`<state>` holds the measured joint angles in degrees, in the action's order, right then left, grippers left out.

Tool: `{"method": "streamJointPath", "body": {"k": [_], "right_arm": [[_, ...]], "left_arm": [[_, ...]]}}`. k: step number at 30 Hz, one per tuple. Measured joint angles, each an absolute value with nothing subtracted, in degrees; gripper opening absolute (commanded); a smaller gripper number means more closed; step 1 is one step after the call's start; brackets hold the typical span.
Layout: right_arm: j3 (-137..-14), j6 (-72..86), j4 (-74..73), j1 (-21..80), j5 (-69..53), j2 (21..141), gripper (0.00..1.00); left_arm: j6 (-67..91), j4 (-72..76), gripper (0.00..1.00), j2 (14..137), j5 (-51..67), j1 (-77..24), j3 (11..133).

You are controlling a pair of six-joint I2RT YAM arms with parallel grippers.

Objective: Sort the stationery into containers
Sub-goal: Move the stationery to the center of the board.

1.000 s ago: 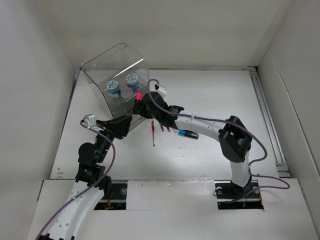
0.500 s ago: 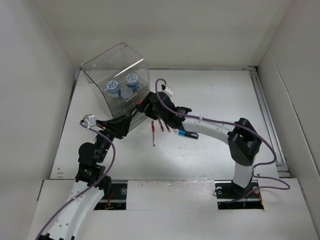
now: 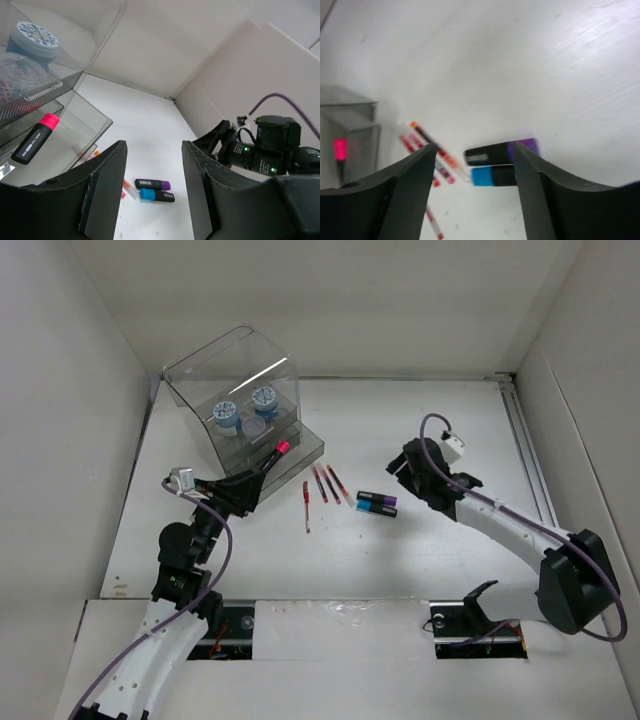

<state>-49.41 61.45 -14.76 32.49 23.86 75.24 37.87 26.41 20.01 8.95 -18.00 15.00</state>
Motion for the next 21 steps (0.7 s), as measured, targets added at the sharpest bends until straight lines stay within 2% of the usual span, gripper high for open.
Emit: {"method": "streamJointPath", "body": {"k": [5, 6, 9, 14, 15, 16, 17, 19, 20, 21], "right_arm": [[-45.76, 60.14, -16.08, 27.0, 17.19, 74.32, 0.74], [-45.41, 59.7, -15.73, 26.3, 15.59, 74.39, 0.68], [-44.16, 58.54, -14.17, 24.05, 10.31, 74.85, 0.61], [-43.35, 58.0, -11.55, 20.88, 4.51, 77.89, 0.61], [-43.35, 57.91, -11.11, 20.62, 3.75, 78.46, 0.59], [-43.35, 57.87, -10.68, 20.38, 2.74, 79.0, 0.55], [-43.24, 57.87, -10.02, 20.16, 1.78, 79.4, 0.43], [-42.7, 58.48, -8.69, 19.97, 0.38, 79.85, 0.32], [-42.13, 58.83, -7.9, 19.77, 0.08, 79.85, 0.22], [-41.39, 59.44, -7.25, 19.51, -0.12, 79.85, 0.18]], "left_arm": [[37.98, 26.98, 0.45, 20.16, 9.02, -18.0, 15.0], [37.98, 27.07, 0.45, 20.18, 9.02, -18.0, 14.98], [37.98, 27.27, 0.45, 20.43, 9.08, -18.0, 14.96], [37.98, 27.59, 0.45, 21.21, 9.54, -18.0, 14.96], [37.98, 27.57, 0.45, 21.28, 9.61, -18.0, 14.96], [37.98, 27.59, 0.45, 21.28, 9.65, -18.0, 14.96], [37.98, 27.59, 0.45, 21.28, 9.67, -18.0, 14.96], [37.98, 27.62, 0.45, 21.3, 9.67, -18.0, 14.94], [37.98, 27.62, 0.45, 21.28, 9.69, -18.0, 14.94], [37.98, 27.62, 0.45, 21.3, 9.69, -18.0, 14.94]]}}
